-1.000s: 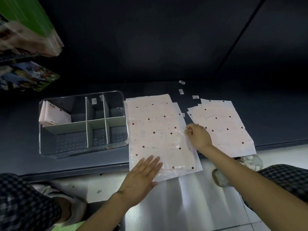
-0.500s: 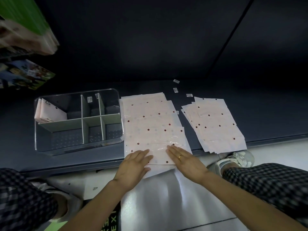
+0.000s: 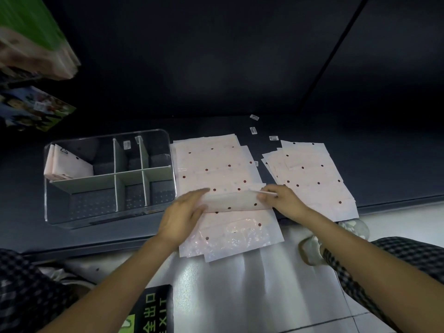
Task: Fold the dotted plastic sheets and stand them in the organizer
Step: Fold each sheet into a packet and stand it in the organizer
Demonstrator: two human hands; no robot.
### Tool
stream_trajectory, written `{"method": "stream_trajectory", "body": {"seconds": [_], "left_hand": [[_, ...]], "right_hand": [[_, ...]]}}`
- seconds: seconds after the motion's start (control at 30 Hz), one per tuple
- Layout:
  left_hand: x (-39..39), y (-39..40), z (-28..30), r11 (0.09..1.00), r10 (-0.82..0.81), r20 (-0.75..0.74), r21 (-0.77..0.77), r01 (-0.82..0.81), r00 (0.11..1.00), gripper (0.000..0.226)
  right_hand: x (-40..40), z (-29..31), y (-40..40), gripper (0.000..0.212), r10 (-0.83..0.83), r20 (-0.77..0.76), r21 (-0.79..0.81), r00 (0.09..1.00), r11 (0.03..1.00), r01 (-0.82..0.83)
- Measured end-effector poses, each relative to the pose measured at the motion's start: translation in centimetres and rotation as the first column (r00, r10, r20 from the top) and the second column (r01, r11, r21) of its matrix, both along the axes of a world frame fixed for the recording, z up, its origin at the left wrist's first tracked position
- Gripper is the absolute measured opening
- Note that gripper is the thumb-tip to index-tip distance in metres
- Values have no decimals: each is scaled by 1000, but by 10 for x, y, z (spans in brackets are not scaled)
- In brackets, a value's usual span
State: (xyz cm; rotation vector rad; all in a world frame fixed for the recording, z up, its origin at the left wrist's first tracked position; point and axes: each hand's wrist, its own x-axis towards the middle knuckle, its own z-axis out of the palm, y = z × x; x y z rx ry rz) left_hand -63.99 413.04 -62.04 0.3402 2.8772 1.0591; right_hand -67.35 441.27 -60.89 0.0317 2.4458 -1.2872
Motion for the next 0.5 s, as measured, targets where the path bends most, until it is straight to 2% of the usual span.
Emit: {"method": "stream_trajectory", "body": {"seconds": [0.1, 0.17, 0.27, 0.37, 0.5], "left_hand": [[1, 13, 3, 999, 37, -229, 18, -33, 973, 48], [2, 21, 1, 998, -46, -290, -61, 30, 956, 49], [5, 30, -9, 938, -265, -149, -270, 218, 953, 54], [5, 35, -28, 821, -359, 22, -469, 327, 933, 66], [4, 38, -43, 749, -390, 111, -540, 384, 914, 68]], "right_hand": [[-15, -6, -4, 12, -110, 14, 51, 994, 993, 109], [-23, -12, -9, 17, -177, 23, 87, 984, 981, 174], [-32, -22, -14, 23, -222, 23, 155, 975, 964, 216], [-38, -30, -18, 29, -265, 17, 195, 964, 947, 256], [-31, -34, -25, 34, -325, -30, 241, 945, 915, 322]]}}
